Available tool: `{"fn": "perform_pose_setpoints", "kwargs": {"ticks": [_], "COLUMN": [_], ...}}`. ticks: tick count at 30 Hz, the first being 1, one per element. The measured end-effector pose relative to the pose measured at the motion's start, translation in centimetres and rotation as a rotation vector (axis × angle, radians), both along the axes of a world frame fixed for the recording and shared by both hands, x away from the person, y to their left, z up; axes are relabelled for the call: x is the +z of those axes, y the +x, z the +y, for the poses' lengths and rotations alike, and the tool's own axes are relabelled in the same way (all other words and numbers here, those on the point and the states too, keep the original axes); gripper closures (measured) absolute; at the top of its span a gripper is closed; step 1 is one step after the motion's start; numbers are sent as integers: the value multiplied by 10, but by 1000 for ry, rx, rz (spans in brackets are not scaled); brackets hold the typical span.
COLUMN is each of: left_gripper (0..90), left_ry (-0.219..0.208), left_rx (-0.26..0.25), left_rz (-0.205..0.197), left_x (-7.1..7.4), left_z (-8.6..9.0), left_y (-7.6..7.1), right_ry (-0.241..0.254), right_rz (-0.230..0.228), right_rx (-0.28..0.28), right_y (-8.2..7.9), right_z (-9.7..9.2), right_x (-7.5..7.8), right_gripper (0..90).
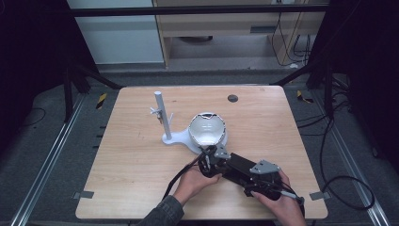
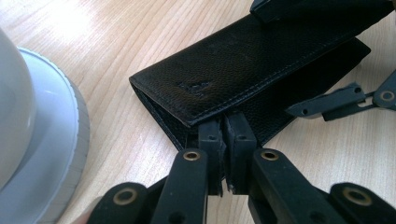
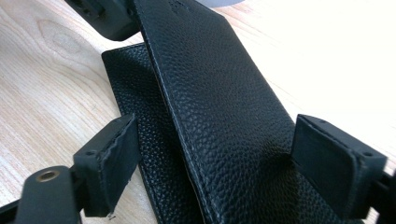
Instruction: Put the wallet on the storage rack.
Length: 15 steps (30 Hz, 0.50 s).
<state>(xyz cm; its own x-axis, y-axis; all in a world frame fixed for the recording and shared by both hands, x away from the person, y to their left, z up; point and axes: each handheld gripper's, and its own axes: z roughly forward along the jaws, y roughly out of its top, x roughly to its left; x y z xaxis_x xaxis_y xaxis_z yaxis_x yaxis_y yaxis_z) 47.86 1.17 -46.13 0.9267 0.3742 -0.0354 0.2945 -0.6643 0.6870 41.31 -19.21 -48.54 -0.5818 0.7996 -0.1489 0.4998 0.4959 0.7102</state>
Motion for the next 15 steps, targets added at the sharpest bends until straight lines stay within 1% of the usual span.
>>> {"fn": "perform_pose_setpoints", "kwargs": {"ticks": [4, 6, 7, 8, 9, 11, 12, 14, 15], "left_gripper": [864, 862, 861, 862, 862, 861, 860, 859, 856], "left_ry": [3, 5, 4, 4, -1, -7, -12, -15, -17], "left_rx": [0, 2, 2, 2, 4, 2, 5, 5, 5], "left_rz": [-1, -1, 0, 0, 2, 2, 0, -1, 0], "left_x": [0, 0, 0, 0, 0, 1, 2, 3, 3], "left_z": [0, 0, 0, 0, 0, 0, -1, -1, 0], "left_y": [0, 0, 0, 0, 0, -1, -1, -1, -1], "right_ry": [-8, -24, -43, -43, -57, -64, -86, -90, -105], "right_rz": [-4, -6, -12, -12, -18, -20, -27, -26, -32], "right_rx": [-10, -16, -18, -18, -18, -17, -22, -25, -30], "right_y": [0, 0, 0, 0, 0, 1, 2, 2, 2], "right_z": [-1, 0, 0, 0, 2, 3, 5, 6, 7], "right_x": [1, 2, 2, 2, 3, 3, 3, 3, 3], "right_gripper": [202, 227, 251, 251, 277, 287, 299, 304, 340]}}
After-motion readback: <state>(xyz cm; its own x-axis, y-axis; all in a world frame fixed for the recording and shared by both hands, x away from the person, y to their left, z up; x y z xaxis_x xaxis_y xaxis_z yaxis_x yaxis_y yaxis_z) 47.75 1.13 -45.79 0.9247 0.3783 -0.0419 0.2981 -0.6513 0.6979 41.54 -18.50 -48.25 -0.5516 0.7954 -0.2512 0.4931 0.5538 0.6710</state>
